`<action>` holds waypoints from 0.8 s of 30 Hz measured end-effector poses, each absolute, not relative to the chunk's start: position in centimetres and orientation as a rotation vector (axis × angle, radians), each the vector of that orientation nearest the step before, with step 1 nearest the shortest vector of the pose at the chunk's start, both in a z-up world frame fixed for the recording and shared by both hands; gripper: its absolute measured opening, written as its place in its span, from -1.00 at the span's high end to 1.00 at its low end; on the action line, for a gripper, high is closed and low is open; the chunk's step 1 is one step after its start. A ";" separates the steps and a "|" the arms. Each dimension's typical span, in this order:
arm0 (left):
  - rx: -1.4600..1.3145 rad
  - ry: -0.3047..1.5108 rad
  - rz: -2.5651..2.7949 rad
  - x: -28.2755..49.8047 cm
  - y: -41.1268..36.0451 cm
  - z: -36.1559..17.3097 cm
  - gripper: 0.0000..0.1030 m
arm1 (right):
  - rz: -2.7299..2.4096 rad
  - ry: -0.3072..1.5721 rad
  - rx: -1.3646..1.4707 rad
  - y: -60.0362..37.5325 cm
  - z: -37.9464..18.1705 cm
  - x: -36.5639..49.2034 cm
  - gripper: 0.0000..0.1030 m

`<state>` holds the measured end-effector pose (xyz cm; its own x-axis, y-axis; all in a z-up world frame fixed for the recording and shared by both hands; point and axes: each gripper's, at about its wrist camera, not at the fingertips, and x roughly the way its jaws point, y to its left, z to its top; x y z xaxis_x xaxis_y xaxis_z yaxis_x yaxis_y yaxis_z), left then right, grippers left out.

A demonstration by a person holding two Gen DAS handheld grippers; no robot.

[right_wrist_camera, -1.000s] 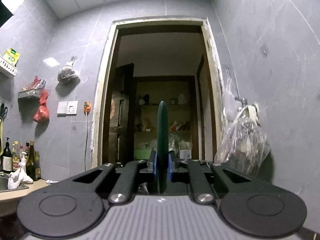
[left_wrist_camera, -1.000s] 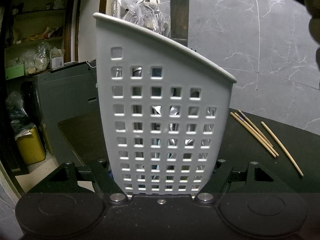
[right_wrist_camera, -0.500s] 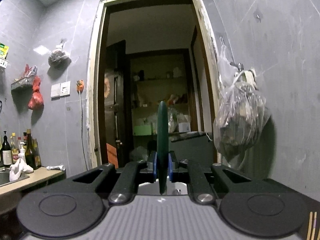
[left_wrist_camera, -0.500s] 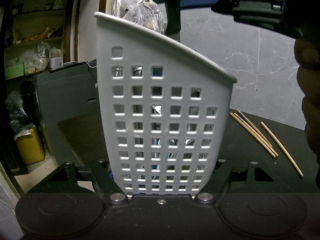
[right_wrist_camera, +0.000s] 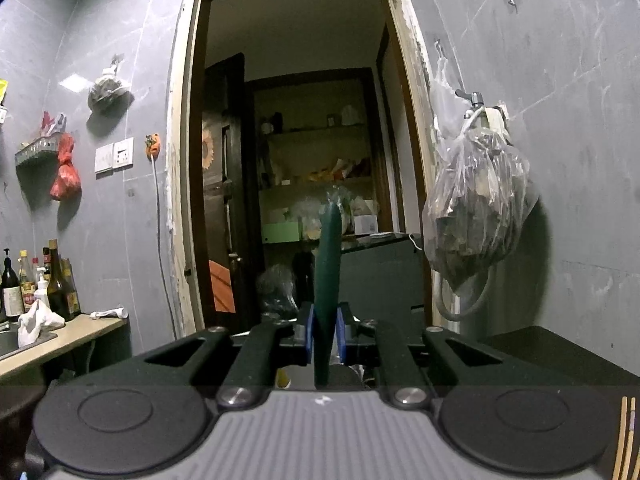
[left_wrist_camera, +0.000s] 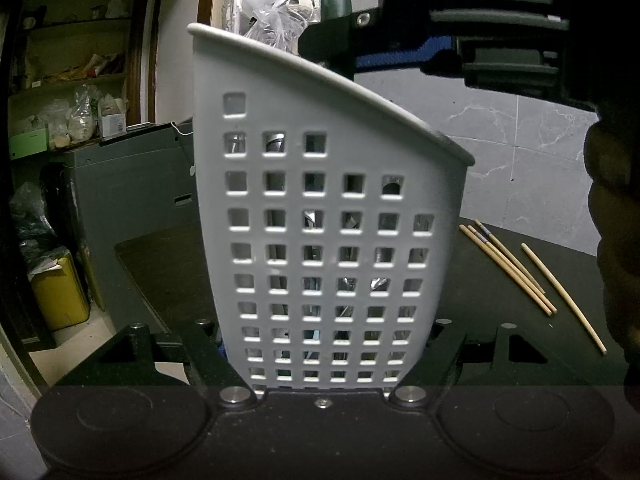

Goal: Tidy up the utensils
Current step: 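Raise the knife blade-down above the white caddy with the right gripper, then lower the knife into the caddy and open the right gripper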

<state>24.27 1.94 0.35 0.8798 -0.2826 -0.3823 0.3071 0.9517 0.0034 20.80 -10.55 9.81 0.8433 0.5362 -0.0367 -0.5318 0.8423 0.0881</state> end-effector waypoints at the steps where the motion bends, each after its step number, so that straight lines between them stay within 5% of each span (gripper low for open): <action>1: 0.064 0.388 -0.308 24.3 1.9 0.3 -0.48 | 0.565 0.066 0.072 -10.5 9.7 20.8 0.73; 12: 0.066 0.390 -0.308 24.3 1.9 0.4 -0.47 | 0.570 0.137 0.019 -10.0 8.8 21.1 0.64; 15: 0.070 0.391 -0.308 24.4 1.8 0.4 -0.47 | 0.571 0.139 0.006 -10.0 8.7 21.0 0.27; 24: 0.069 0.391 -0.308 24.4 1.7 0.4 -0.47 | 0.587 0.118 0.009 -10.6 9.1 20.1 -0.34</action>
<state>24.41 1.71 0.42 0.8785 -0.2820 -0.3856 0.3086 0.9512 0.0075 20.09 -10.61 9.13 0.8262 0.5529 -0.1083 -0.5519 0.8329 0.0415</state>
